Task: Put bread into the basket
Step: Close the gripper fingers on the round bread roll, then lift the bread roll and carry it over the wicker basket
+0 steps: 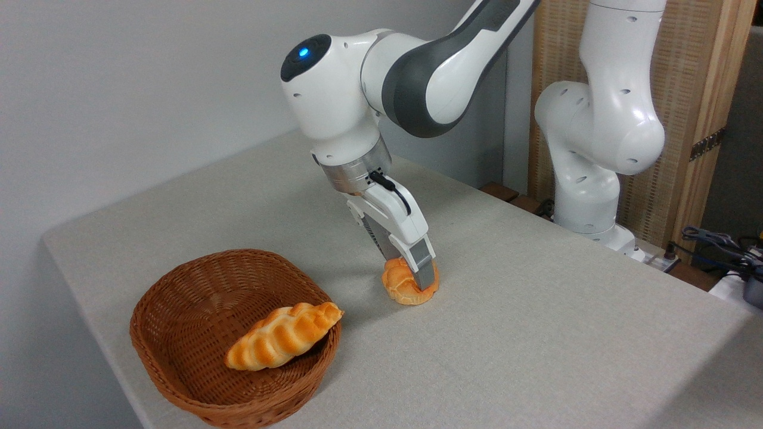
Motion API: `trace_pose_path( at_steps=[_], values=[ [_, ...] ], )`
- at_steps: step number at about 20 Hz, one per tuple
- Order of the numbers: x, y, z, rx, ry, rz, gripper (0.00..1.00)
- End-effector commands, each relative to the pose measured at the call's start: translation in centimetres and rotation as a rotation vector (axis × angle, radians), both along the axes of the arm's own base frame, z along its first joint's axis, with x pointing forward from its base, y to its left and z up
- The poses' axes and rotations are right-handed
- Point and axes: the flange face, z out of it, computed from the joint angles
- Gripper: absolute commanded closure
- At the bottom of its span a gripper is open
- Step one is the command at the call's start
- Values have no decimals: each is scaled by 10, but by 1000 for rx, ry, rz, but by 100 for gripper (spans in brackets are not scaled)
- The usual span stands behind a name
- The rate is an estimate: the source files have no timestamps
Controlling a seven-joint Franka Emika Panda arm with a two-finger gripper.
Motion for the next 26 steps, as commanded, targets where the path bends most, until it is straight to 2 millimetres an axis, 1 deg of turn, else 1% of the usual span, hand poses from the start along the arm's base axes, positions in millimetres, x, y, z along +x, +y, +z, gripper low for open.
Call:
trace_pose_path(
  at_steps=[1, 2, 13, 15, 17, 19, 20, 22, 24, 26],
  values=[
    [0, 0, -1, 14, -9, -6, 54],
    [0, 0, -1, 14, -9, -6, 59],
    [0, 0, -1, 13, -9, -7, 58],
    [1, 0, 3, 10, -18, -6, 58],
    [4, 2, 16, 3, -44, 0, 58],
    [12, 5, 33, -2, -82, 8, 58],
    [18, 5, 46, -5, -111, 10, 58],
    [26, 5, 61, -10, -149, 10, 58],
    [38, 5, 84, -21, -228, 14, 57],
    [48, 4, 95, -31, -276, 19, 57]
  ],
)
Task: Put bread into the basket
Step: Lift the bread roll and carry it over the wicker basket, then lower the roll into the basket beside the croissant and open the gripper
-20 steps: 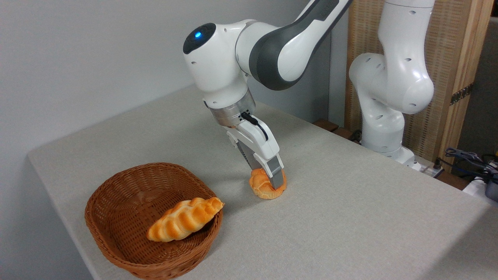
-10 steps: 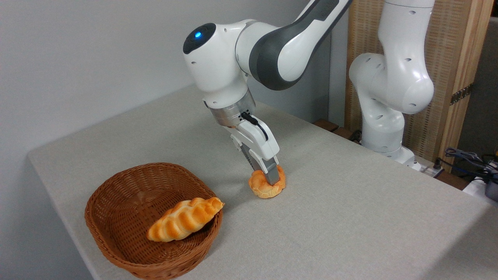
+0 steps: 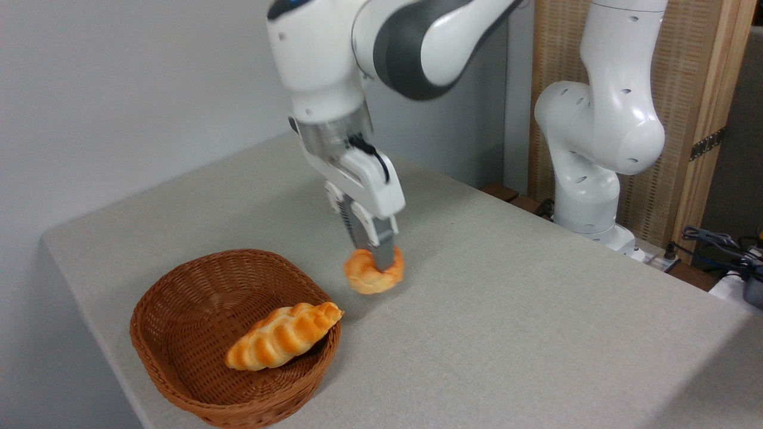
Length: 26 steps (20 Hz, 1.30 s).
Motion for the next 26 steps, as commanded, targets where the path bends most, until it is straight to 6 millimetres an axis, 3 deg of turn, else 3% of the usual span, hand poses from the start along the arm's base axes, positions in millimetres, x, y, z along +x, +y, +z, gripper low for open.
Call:
trace_pose_path(
  at_steps=[1, 6, 8, 11, 12, 18, 26],
  values=[
    [25, 2, 33, -13, -144, 13, 57],
    [46, -2, 32, -25, -256, 16, 57],
    [53, -4, 28, -26, -281, 19, 50],
    [63, -9, 24, -25, -303, 18, 26],
    [70, -12, 20, -26, -299, 19, 2],
    [93, -23, 5, -31, -281, 23, 0],
    [94, -22, 10, -37, -288, 27, 0]
  ],
)
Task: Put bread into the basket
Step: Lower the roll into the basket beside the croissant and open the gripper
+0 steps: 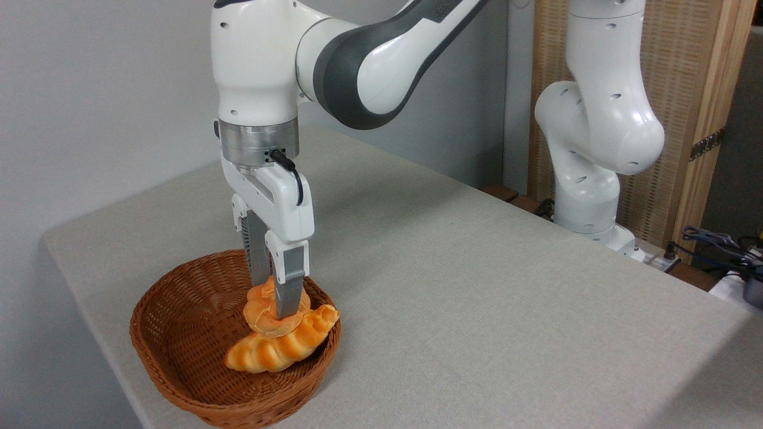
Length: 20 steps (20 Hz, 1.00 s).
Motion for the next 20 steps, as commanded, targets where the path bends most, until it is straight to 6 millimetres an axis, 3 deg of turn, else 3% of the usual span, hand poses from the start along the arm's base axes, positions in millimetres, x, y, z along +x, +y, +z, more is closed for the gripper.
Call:
trace_pose_path(
  at_steps=[1, 7, 15, 17, 20],
  values=[
    [2, 2, 9, -20, -20, 25, 0],
    [6, 12, 30, -57, -47, 67, 0],
    [5, 16, 33, -61, -27, 94, 0],
    [4, 33, 34, -57, -4, 116, 0],
    [4, 41, 43, -59, -13, 127, 0]
  ],
)
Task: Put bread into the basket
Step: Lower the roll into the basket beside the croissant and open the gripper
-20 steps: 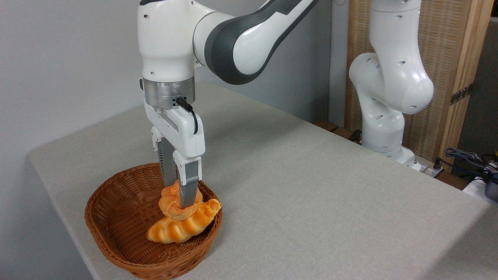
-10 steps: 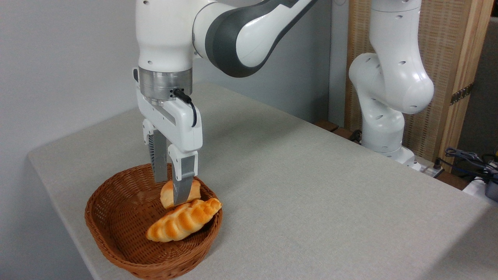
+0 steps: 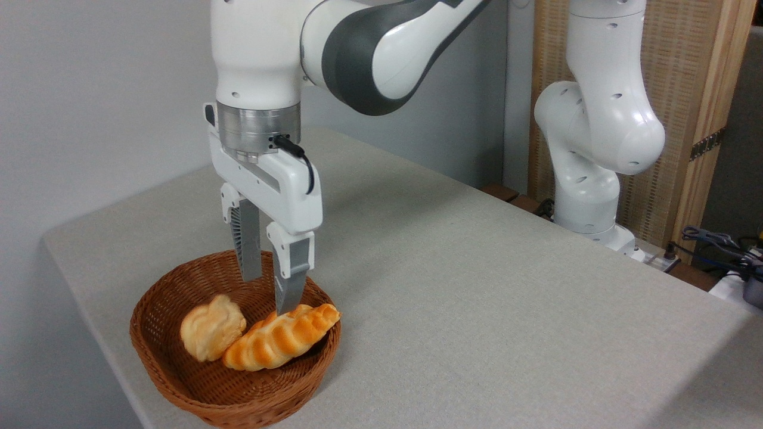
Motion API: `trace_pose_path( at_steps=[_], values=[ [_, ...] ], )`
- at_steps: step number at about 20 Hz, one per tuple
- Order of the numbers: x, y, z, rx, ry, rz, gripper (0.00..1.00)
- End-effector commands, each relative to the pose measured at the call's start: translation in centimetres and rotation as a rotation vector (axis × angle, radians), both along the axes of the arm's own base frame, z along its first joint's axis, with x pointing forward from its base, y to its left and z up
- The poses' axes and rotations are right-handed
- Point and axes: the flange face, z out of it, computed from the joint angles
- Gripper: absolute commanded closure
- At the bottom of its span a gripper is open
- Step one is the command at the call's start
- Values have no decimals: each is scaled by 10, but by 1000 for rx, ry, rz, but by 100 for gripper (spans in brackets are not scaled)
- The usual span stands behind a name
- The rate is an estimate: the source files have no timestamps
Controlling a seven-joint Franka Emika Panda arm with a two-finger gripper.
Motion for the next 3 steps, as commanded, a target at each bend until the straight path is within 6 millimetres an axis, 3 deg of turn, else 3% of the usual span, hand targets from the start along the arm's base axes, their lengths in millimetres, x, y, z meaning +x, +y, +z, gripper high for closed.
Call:
trace_pose_path(
  at_steps=[1, 3],
  values=[
    [-3, 17, 16, -15, 3, 36, 0],
    [-3, 19, 15, -15, 14, 37, 0]
  ],
)
